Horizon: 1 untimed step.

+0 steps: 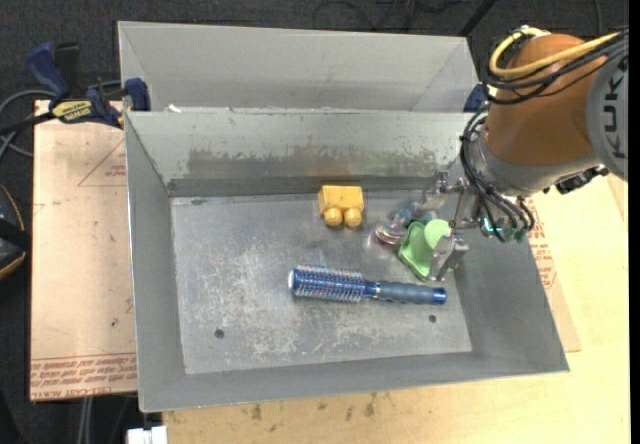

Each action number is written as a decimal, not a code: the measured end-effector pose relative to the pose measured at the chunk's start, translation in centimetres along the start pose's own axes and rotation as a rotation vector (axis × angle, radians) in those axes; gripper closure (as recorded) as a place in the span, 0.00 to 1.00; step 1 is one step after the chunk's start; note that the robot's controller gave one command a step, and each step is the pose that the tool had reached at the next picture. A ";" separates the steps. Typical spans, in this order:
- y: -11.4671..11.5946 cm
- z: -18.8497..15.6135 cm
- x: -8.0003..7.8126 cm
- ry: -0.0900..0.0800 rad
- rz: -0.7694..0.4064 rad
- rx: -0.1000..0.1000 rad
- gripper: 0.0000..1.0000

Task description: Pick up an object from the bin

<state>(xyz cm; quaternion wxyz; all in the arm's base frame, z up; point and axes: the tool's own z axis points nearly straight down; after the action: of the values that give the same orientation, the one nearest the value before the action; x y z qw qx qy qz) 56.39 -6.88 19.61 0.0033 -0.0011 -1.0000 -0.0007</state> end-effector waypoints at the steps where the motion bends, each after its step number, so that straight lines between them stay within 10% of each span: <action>1: 1.0 10.9 5.9 0.004 -0.005 -0.001 0.00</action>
Offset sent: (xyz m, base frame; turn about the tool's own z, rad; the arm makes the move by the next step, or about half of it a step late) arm -0.0561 0.0089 -0.1033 -0.0056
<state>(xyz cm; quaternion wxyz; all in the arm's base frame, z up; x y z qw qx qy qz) 50.43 -5.90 8.76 0.0052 0.0013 -1.0000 -0.0011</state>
